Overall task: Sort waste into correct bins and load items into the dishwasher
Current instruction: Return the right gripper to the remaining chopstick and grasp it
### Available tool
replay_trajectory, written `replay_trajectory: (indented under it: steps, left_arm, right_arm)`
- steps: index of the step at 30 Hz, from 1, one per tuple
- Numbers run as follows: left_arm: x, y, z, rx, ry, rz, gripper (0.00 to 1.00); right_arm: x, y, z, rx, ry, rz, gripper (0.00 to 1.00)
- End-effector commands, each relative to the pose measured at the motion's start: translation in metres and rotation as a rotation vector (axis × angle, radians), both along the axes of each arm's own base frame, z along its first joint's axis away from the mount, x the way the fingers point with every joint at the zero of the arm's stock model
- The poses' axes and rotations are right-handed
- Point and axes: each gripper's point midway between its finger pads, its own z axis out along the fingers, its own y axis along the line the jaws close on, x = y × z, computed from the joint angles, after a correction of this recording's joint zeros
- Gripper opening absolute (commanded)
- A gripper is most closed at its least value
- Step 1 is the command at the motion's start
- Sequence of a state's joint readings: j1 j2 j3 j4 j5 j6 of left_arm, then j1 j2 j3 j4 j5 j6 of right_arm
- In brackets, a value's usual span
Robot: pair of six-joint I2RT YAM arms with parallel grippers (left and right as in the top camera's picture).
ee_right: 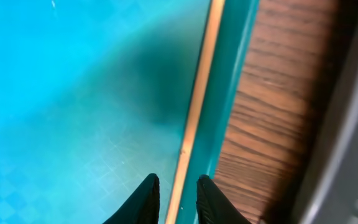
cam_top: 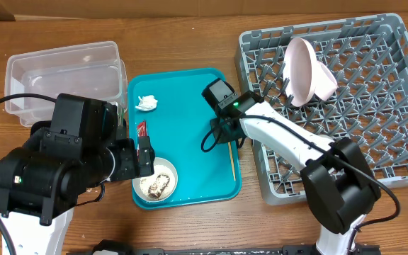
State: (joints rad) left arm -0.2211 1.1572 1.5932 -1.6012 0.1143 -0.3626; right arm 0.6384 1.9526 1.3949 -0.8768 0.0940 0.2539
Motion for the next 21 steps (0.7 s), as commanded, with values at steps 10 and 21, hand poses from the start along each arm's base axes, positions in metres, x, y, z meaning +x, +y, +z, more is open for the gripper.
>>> replay_trajectory:
  steps: [10, 21]
  left_arm:
    - [0.002, 0.001, 0.003, 0.015, -0.018, -0.012, 1.0]
    - [0.002, 0.001, 0.003, 0.015, -0.019, -0.012, 1.0]
  right_arm:
    - [-0.015, -0.001, -0.043, -0.028, 0.098, 0.056, 0.23]
    - [-0.03, 0.018, -0.043, 0.034, 0.15, 0.139, 0.08]
